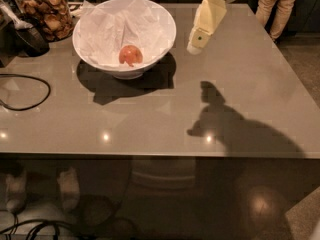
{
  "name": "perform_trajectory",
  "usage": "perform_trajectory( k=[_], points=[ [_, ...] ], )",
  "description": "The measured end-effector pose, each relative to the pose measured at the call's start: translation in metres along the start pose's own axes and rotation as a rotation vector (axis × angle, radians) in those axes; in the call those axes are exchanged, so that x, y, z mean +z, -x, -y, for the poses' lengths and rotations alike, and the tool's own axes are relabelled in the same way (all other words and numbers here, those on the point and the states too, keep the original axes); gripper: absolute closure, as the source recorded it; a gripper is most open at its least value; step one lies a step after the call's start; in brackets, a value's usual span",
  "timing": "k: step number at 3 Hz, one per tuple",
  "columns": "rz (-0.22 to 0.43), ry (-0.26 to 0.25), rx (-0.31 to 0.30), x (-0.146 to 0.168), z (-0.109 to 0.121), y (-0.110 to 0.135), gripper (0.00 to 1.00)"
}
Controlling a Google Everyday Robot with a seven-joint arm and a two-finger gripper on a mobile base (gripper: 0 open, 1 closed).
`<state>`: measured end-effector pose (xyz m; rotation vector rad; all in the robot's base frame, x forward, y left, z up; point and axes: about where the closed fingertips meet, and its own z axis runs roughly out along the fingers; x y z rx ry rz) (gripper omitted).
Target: Pick apple from white bowl
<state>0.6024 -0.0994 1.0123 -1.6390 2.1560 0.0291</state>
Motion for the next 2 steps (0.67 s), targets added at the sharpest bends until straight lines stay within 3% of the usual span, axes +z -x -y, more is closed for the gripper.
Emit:
perform_trajectory(
  k=[1,2],
  points=[
    [0.006,0.005,0.002,0.0062,0.0084,0.0062,0.12],
    [0.005,0.015,0.004,0.0147,0.0156,0.0110,0.13]
  ],
)
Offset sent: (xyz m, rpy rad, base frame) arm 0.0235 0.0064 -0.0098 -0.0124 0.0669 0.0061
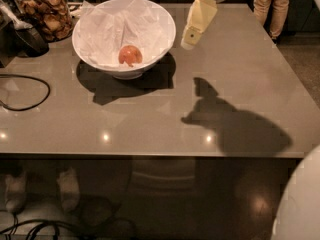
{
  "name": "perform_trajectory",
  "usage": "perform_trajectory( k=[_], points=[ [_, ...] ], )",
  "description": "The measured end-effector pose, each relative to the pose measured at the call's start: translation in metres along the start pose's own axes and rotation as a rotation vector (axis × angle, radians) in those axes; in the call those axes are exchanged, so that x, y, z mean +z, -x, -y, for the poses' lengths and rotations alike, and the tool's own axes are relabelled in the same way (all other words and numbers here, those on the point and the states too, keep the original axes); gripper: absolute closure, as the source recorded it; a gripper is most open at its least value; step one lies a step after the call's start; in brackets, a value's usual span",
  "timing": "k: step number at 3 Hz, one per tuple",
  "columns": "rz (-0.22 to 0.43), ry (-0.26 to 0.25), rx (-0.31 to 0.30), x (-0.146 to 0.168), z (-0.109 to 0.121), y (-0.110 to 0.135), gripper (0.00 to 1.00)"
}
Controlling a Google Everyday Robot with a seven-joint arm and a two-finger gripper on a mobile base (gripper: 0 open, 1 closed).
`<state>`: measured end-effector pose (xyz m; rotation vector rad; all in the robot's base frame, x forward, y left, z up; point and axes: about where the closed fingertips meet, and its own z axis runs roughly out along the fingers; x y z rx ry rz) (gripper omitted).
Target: Pick apple from white bowl
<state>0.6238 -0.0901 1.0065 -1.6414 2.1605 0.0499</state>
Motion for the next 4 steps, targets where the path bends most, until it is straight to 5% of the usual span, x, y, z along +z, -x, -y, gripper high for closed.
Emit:
perform_trajectory(
  k=[2,3,4],
  points=[
    [-0.016,0.017,0.001,0.018,0.010,0.007,0.17],
    [-0.027,0.029,-0.027,0.027,0.012,0.018,0.28],
    [-0.034,0.034,-0.064,0.032,0.013,0.031,0.28]
  ],
)
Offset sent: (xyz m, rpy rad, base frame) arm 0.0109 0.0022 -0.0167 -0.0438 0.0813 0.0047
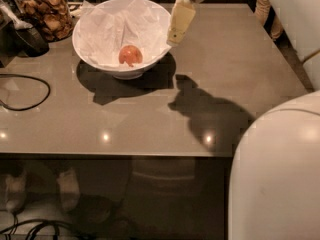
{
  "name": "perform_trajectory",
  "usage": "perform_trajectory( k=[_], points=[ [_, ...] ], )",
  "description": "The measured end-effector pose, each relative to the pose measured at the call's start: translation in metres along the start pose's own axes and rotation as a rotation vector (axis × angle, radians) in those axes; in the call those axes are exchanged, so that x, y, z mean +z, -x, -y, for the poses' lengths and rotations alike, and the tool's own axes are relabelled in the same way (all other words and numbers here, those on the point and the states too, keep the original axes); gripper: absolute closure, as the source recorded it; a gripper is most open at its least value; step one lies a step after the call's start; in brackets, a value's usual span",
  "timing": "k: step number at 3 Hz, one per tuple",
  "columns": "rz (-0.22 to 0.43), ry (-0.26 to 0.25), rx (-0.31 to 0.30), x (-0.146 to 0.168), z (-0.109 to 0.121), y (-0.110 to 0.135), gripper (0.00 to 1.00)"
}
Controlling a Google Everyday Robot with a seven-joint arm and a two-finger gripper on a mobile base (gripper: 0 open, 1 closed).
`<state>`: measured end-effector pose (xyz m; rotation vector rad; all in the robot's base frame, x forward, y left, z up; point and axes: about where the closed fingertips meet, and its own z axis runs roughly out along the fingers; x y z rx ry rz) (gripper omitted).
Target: Pick apple from white bowl
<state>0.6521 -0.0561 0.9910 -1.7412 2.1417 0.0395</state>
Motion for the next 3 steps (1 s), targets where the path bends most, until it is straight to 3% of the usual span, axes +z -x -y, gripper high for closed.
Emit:
perform_trajectory(
  k=[3],
  points=[
    [-0.013,0.006,-0.142,0.012,0.003,0.050,0.26]
  ],
)
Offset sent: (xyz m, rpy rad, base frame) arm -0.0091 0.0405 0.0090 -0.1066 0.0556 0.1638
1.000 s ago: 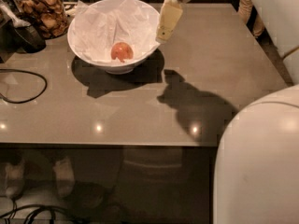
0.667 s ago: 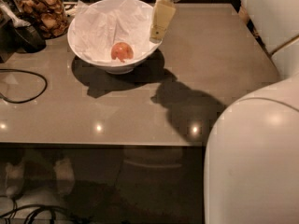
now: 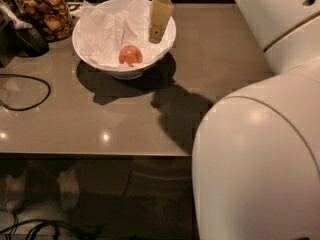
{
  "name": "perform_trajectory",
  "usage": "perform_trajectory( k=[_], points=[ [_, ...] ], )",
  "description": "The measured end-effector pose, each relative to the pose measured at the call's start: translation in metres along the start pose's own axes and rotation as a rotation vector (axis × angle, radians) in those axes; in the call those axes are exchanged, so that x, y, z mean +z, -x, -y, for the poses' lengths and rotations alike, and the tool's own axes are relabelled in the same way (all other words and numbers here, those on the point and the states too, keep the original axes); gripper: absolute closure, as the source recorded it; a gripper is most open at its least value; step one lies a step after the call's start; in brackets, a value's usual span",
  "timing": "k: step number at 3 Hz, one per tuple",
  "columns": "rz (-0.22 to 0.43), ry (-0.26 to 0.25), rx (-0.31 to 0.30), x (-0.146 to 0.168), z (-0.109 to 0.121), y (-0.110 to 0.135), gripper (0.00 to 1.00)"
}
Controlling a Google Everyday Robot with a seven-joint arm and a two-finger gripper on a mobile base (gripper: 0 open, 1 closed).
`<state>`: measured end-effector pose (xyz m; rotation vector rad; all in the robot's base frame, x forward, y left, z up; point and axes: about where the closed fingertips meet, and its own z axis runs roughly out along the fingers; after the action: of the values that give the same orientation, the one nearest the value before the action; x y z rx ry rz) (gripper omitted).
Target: Pick apple from white bowl
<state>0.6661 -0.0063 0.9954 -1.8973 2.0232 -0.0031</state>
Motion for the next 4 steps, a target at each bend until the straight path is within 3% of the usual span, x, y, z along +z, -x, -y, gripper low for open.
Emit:
perform_trajectory(
  k=[2,4],
  points=[
    [-0.008,-0.006,-0.010,0.014,0.017,0.011,0.27],
    [-0.026,0.022,-0.006,0.041,0.026,0.016,0.27]
  ],
)
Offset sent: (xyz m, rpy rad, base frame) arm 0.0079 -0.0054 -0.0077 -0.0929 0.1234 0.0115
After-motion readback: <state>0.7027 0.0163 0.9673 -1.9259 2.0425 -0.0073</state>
